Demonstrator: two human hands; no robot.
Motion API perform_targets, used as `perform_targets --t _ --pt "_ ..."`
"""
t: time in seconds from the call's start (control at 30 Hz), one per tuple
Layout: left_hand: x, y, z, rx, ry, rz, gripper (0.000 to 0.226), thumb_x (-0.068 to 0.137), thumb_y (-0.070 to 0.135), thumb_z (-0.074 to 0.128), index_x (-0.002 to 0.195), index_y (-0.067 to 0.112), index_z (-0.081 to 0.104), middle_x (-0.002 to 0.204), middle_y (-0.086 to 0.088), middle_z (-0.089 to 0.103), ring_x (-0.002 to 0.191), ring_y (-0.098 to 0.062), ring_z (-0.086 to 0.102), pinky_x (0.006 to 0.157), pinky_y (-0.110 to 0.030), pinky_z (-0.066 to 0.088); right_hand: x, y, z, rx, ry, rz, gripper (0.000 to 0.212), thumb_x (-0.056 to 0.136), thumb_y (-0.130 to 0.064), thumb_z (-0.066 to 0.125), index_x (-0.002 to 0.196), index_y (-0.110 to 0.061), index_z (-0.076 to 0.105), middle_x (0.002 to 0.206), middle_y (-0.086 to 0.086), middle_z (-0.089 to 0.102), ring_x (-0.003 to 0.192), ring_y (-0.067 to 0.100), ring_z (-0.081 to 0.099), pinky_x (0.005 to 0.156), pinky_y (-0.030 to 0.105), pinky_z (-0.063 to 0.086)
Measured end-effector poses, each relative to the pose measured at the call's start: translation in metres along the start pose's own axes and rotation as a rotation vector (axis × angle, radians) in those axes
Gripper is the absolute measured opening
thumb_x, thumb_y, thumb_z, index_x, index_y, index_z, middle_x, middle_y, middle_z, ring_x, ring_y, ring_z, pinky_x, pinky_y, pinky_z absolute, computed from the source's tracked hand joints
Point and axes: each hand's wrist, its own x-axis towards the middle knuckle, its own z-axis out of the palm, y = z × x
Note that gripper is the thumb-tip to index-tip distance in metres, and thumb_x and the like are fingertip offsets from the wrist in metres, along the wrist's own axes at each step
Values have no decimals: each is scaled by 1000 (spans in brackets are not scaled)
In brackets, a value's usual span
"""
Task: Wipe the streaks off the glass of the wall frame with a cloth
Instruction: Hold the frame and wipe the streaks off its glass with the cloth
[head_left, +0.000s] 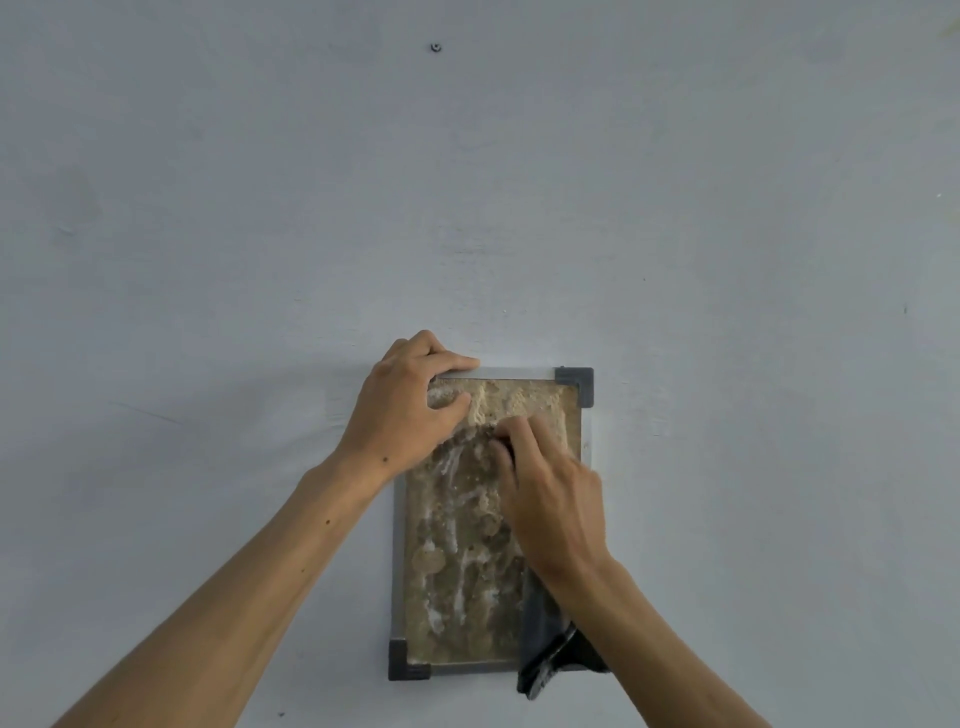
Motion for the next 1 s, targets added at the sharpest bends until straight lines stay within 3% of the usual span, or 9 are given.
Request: perform_targets --t 0.17,0.3,0.43,0.57,0.77,1.0 --pt "0 0 0 -6 4 -4 32 89 21 75 120 24 74 96 13 54 96 -4 50 81 -6 36 18 9 -8 20 175 249 11 104 -26 58 101 -16 62 95 -7 64 55 14 56 45 32 51" --pt "0 0 1 -7 9 -2 32 89 21 75 121 25 74 96 13 55 97 -5 51 82 -7 37 6 -1 -2 4 52 30 9 104 -22 61 98 -15 63 88 -8 61 52 9 49 40 27 47" --pt "0 0 0 -8 5 -6 33 89 21 75 121 25 74 96 12 55 96 -4 50 81 -6 36 17 11 -7 -31 145 172 12 105 -26 59 99 -16 62 90 -7 63 51 12 50 41 30 46" --pt "0 -1 1 1 4 -1 33 89 21 75 121 26 74 97 12 54 96 -4 50 80 -6 36 5 7 0 -47 58 -1 5 104 -18 61 100 -15 62 90 -6 59 51 15 51 38 35 49" --pt "0 -1 2 -6 18 6 32 88 20 77 120 23 74 96 9 56 95 -7 51 80 -8 38 28 12 -5 -52 111 66 20 106 -31 50 100 -16 62 92 -5 62 54 19 54 43 37 49" --pt "0 0 0 -2 2 -5 33 89 22 75 122 25 73 98 11 55 97 -3 49 82 -6 36 4 9 -2 -28 52 9 15 106 -28 57 97 -16 60 89 -7 59 51 13 50 39 35 48"
